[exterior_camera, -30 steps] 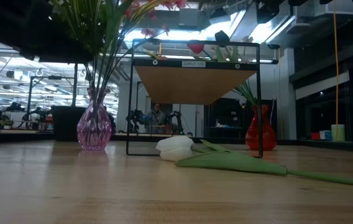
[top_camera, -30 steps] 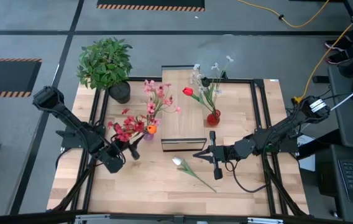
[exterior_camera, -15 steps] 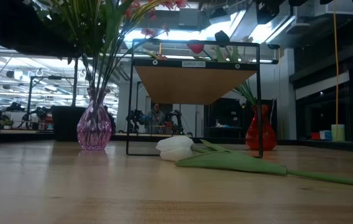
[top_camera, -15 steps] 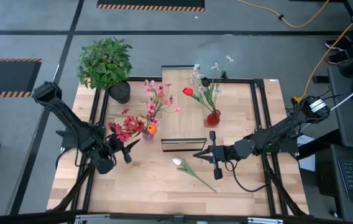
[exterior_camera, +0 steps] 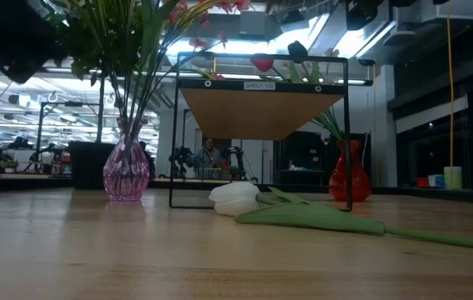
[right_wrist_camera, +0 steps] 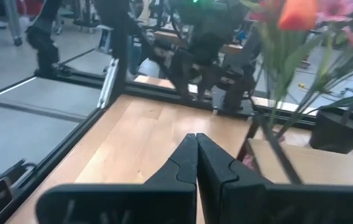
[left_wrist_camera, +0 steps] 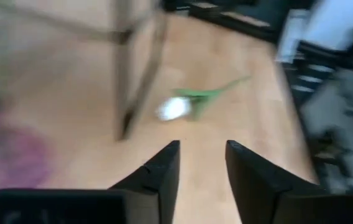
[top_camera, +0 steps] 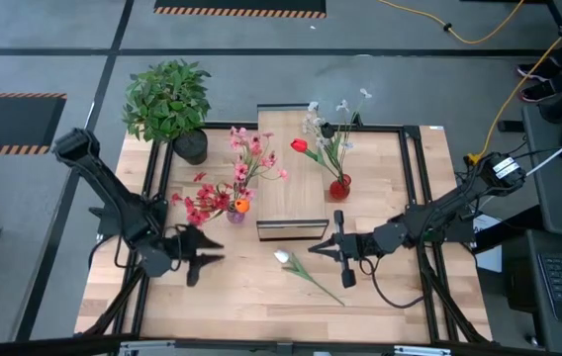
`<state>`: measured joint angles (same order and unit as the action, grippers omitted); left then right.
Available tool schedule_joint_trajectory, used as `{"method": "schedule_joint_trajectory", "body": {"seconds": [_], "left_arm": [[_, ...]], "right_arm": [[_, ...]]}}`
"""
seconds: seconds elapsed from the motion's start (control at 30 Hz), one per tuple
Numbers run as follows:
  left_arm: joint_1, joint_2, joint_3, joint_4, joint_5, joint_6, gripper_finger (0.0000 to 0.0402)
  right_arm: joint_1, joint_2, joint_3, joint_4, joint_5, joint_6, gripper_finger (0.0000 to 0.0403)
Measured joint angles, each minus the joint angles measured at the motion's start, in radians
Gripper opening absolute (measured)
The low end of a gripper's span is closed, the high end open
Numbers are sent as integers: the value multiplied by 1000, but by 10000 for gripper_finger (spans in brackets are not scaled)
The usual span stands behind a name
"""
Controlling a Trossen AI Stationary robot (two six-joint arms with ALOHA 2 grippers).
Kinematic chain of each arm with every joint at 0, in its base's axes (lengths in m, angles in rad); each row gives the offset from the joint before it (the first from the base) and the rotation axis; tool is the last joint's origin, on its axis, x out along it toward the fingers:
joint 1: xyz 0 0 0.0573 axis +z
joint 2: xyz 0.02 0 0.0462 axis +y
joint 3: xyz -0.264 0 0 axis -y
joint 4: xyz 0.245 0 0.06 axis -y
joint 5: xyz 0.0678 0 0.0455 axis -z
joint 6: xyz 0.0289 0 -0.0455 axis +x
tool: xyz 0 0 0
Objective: Pick and place flowers into a vace then onto a shelf
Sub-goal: Put the white tulip into the violet vase
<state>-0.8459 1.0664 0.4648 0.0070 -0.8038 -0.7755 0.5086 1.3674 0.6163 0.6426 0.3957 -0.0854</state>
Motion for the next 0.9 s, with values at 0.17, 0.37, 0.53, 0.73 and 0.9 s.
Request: {"method": "schedule_joint_trajectory", "body": {"seconds": [0.17, 0.37, 0.53, 0.73, 0.9], "left_arm": [[-22, 108, 0, 255, 61, 192, 64], [-80, 243, 20, 386, -50, 263, 6], [-120, 346, 96, 386, -115, 266, 3], [-142, 461, 219, 386, -124, 319, 3], [-152, 557, 330, 387, -141, 381, 1]], "right_arm": [[47, 0, 0, -36, -5, 7, 0], [123, -11, 21, -58, -5, 7, 0], [183, -11, 98, -240, 29, 122, 0], [238, 7, 184, -445, 133, 320, 0], [283, 61, 219, -459, 138, 371, 0]]}}
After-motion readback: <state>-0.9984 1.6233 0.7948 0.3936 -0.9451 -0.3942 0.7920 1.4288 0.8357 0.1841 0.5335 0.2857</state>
